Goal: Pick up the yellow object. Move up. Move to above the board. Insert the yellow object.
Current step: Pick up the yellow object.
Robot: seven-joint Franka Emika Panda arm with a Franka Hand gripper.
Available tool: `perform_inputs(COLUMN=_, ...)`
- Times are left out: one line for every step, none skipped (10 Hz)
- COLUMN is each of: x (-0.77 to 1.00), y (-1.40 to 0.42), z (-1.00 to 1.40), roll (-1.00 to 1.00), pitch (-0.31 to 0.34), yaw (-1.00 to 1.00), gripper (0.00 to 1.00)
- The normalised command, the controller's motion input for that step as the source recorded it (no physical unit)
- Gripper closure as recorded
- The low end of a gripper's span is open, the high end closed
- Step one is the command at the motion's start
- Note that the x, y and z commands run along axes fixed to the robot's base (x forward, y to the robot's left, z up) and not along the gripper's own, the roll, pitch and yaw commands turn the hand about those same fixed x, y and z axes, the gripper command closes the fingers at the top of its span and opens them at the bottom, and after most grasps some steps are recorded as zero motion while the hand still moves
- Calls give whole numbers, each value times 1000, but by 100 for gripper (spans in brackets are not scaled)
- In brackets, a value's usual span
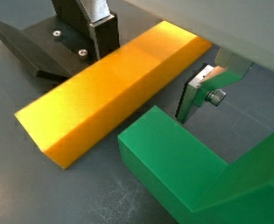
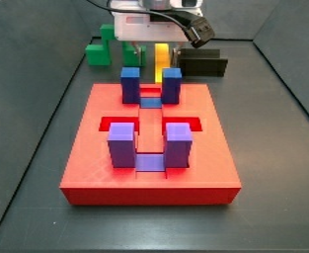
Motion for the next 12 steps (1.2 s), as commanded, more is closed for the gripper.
perform_inputs(x=0, y=-100, z=-117, roll=-70, pitch=0, yaw=0, gripper=0)
perform_inputs(x=0, y=-137, z=-34, roll=-96, pitch=0, yaw=0, gripper=0)
perform_inputs(x=0, y=-91, z=-11, roll=-147, pitch=-10, yaw=0, gripper=0)
perform_inputs(x=-60, y=0, z=-97, roll=-207, pitch=-49, yaw=0, gripper=0)
perform_inputs(x=-31, y=0, z=-160, roll=-187, pitch=-36, yaw=0, gripper=0)
perform_inputs(x=-63, y=0, z=-246, roll=-189, pitch=-53, yaw=0, gripper=0)
perform_inputs(x=-63, y=0, z=-231, roll=-177, pitch=-51, yaw=0, gripper=0)
perform_inputs(x=-40, y=0, z=-149, roll=-174, pitch=-27, yaw=0, gripper=0)
perform_inputs(x=-11, y=0, z=-83, roll=-153, pitch=-3, yaw=0, gripper=0)
perform_inputs(x=0, y=0, z=-71, roll=-123, pitch=0, yaw=0, gripper=0)
perform_inputs(x=0, y=0, z=0, roll=-134, pitch=0, yaw=0, gripper=0)
perform_inputs(x=0, y=0, z=0, roll=-133, pitch=0, yaw=0, gripper=0)
